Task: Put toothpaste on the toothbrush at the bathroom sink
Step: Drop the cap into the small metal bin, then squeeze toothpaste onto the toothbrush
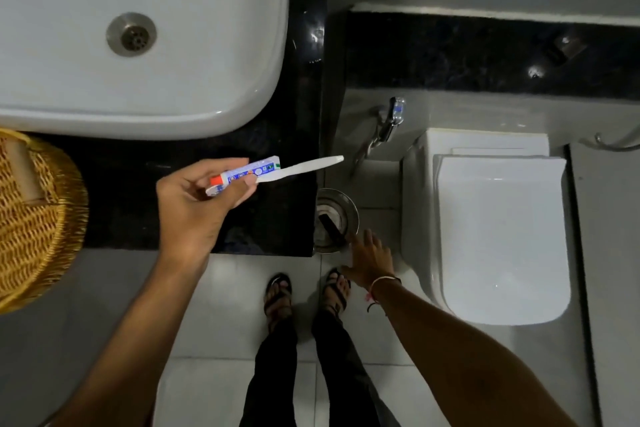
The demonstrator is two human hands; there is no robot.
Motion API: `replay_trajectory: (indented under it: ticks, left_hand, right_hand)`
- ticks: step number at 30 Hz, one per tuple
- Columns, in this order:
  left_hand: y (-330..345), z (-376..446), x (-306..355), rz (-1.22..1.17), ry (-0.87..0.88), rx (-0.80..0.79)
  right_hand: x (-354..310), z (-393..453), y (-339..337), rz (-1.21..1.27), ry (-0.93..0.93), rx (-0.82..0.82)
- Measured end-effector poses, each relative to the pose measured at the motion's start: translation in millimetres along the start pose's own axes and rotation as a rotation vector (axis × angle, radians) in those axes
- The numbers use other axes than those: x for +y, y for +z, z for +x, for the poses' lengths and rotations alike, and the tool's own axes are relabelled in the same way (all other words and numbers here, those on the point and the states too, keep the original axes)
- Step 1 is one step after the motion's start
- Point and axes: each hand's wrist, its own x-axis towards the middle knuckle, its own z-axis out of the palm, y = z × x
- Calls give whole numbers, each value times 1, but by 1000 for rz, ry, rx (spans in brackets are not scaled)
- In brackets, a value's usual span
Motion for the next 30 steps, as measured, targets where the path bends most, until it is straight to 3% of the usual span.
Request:
replay_trajectory:
  ticks: [4,12,16,20,23,26,30]
  left_hand:
    - [2,0,-6,4,-23,4]
    - [2,-7,-2,-13,2,-60]
    - [-4,-16,14,4,-2,-80]
    - [-21,-25,43,58,-1,-79]
    - [-37,-26,61,137,17,-106]
    - [-63,-23,90,182,58,-132]
    - [-105,-15,122,205,76,-146]
  right_hand:
    - [13,-6,9,-157,-24,9]
    - [10,-17,-1,-181,-31,70]
    - [-10,-42,-43,-66,-91,211]
    - [-39,-86,-115,154,-141,463]
    - [-64,-119,-160,402,-329,621]
    - [-102,-156,-202,589,-555,505]
    - [-158,-180,-234,549,-685,302]
